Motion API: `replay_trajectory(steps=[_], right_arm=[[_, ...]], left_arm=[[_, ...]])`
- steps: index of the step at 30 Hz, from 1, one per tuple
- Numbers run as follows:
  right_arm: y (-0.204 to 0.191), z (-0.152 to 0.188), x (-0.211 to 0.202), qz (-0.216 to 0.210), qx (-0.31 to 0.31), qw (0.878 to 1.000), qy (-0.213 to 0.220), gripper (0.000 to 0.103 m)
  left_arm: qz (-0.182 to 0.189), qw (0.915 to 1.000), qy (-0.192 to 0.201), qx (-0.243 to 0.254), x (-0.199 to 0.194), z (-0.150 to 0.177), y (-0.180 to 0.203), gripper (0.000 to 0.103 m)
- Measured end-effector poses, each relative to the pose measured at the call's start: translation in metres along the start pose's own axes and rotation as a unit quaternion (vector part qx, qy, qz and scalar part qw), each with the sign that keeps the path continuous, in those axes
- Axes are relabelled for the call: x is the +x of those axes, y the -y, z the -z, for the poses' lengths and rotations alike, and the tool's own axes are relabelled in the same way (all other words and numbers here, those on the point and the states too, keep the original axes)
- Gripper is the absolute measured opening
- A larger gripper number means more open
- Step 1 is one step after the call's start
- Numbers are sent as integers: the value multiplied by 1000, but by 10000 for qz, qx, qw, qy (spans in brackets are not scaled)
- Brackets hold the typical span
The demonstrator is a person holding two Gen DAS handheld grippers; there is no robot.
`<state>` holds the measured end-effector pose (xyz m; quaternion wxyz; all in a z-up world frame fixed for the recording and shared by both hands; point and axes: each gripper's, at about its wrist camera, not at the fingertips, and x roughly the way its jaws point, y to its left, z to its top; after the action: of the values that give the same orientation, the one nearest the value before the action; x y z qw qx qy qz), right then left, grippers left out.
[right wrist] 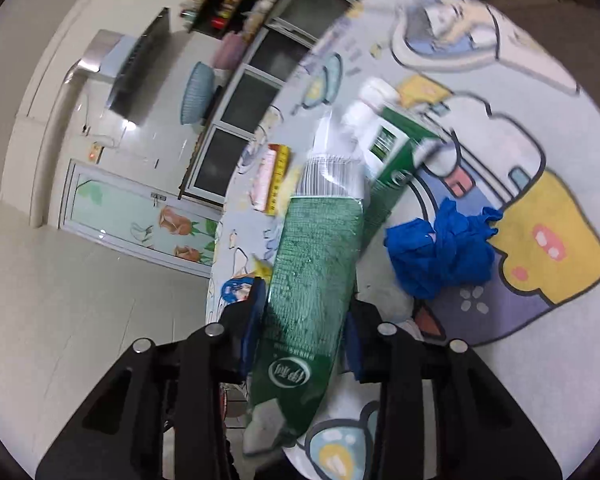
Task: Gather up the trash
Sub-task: 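Carry both items to the yellow bin and release them inside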
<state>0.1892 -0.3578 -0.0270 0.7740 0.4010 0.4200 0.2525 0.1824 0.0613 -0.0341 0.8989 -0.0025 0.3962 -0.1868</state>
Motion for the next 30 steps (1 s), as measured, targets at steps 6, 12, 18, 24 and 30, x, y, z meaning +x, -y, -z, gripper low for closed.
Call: replay_trajectory(steps=[6,12,18,24,30], right_arm=[[-16,8,-26,-155,-193,9997,85,32],[-15,22,-58,-157,-183,9993,282,32],[15,33,-104,-16,82,9984,566,32],[52,45,-169,316,314,9931,1085,32],[89,64,-251,965,522,9750,1930,33]], left_arm=[[14,9993,360,-51,-37,-4,2,29],[212,9979,586,175,-60,-15,25,29],[659,9956,478,468,-38,-32,71,29],[1219,9865,392,1020,-10,-49,145,29],[1999,9654,237,1658,25,-65,243,29]])
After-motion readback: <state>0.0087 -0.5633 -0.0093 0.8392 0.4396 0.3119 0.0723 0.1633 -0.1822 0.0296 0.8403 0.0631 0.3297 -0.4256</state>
